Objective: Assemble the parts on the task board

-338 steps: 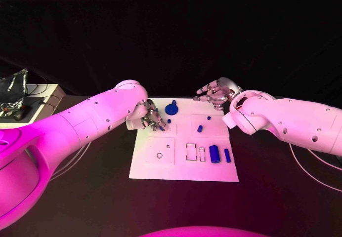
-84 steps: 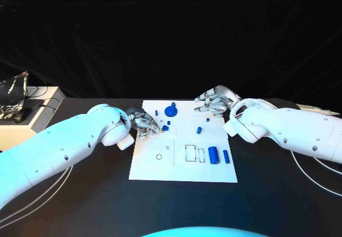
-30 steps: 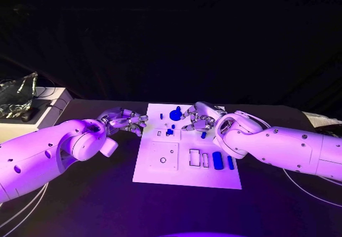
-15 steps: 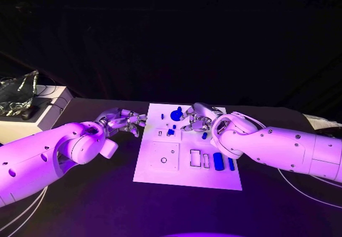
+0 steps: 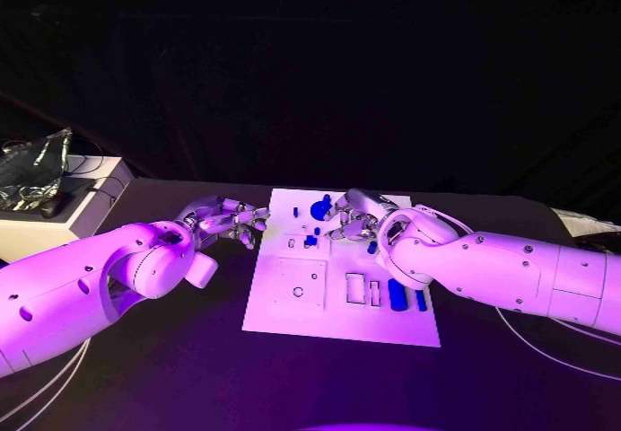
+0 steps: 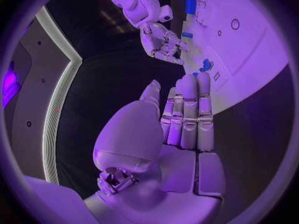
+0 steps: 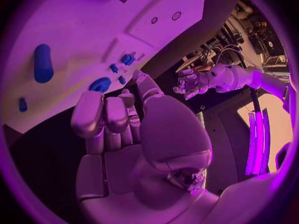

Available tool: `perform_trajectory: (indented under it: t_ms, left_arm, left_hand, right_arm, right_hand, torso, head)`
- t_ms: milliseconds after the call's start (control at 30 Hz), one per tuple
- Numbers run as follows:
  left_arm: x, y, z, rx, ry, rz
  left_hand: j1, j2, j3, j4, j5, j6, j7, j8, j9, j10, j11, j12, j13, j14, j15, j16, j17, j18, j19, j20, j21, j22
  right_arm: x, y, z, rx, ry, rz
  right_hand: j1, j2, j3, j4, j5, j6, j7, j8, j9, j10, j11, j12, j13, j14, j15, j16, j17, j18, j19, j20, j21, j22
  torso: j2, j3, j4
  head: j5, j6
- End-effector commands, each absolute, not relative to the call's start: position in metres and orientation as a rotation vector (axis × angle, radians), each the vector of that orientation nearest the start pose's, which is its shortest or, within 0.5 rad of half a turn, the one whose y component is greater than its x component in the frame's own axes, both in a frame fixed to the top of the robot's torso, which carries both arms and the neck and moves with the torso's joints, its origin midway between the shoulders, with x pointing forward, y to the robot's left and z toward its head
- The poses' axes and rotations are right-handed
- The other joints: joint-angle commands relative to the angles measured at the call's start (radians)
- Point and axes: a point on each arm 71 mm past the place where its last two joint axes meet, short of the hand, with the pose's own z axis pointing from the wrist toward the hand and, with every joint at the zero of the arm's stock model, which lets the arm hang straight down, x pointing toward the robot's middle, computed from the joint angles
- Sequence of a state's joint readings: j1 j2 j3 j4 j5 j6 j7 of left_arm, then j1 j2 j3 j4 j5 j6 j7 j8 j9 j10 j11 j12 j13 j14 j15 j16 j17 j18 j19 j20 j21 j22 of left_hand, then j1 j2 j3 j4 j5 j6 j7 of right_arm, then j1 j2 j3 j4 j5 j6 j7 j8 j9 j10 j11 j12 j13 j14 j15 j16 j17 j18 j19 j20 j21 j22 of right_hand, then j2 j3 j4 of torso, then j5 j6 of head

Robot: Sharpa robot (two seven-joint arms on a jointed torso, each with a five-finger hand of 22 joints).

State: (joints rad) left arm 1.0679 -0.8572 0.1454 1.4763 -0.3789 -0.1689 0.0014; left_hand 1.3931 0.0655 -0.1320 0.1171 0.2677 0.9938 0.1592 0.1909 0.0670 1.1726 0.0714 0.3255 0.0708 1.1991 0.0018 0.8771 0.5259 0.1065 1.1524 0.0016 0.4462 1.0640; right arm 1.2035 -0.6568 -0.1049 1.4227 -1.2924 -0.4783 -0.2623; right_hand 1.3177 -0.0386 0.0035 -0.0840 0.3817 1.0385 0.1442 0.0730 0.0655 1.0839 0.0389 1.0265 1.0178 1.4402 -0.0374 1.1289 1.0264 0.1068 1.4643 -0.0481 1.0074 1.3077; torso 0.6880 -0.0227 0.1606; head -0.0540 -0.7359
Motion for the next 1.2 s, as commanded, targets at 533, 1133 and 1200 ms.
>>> perform_trajectory:
  t_ms: [533, 1133, 1200]
  left_arm:
    - [0.491, 0.221, -0.198, -0.971, 1.782, -1.307]
    - [0.490, 0.222, -0.198, -0.974, 1.779, -1.301]
    - [0.490, 0.221, -0.198, -0.975, 1.780, -1.301]
  left_hand:
    - [0.000, 0.004, 0.005, -0.006, 0.008, 0.003, -0.001, -0.006, 0.001, -0.002, -0.001, 0.007, 0.000, -0.004, 0.001, 0.005, -0.002, 0.011, -0.010, 0.000, 0.006, 0.007]
    - [0.004, 0.005, 0.008, -0.008, 0.008, -0.002, 0.001, -0.005, 0.001, -0.009, 0.001, 0.008, -0.001, -0.008, 0.003, -0.009, -0.015, 0.011, -0.012, 0.003, -0.008, 0.002]
    - [0.004, 0.005, 0.008, -0.008, 0.008, -0.002, 0.001, -0.005, 0.001, -0.009, 0.001, 0.008, -0.001, -0.008, 0.003, -0.010, -0.016, 0.011, -0.012, 0.003, -0.009, 0.001]
  right_arm:
    - [0.497, -0.121, -0.224, 0.122, 1.736, 0.626]
    - [0.502, -0.113, -0.229, 0.111, 1.770, 0.566]
    - [0.502, -0.112, -0.229, 0.106, 1.770, 0.561]
  right_hand:
    - [-0.010, -0.004, 0.005, 0.005, 0.002, 0.003, 0.000, -0.002, 0.000, 0.017, -0.005, 0.023, 0.020, 0.007, -0.005, 0.022, 0.015, -0.006, 0.044, -0.007, 0.021, 0.137]
    - [-0.018, -0.008, 0.005, 0.015, 0.003, 0.004, 0.000, -0.002, 0.001, 0.021, -0.004, 0.028, 0.030, 0.006, -0.004, 0.033, 0.021, -0.006, 0.045, -0.007, 0.032, 0.138]
    - [-0.018, -0.009, 0.006, 0.017, 0.004, 0.004, -0.001, -0.002, 0.001, 0.021, -0.004, 0.027, 0.031, 0.006, -0.004, 0.035, 0.022, -0.006, 0.044, -0.006, 0.034, 0.139]
  torso:
    - [0.005, -0.0071, 0.0097]
    - [0.012, -0.0154, 0.0152]
    - [0.012, -0.0154, 0.0155]
  head:
    - [-0.003, -0.009]
    - [-0.010, -0.011]
    - [-0.010, -0.011]
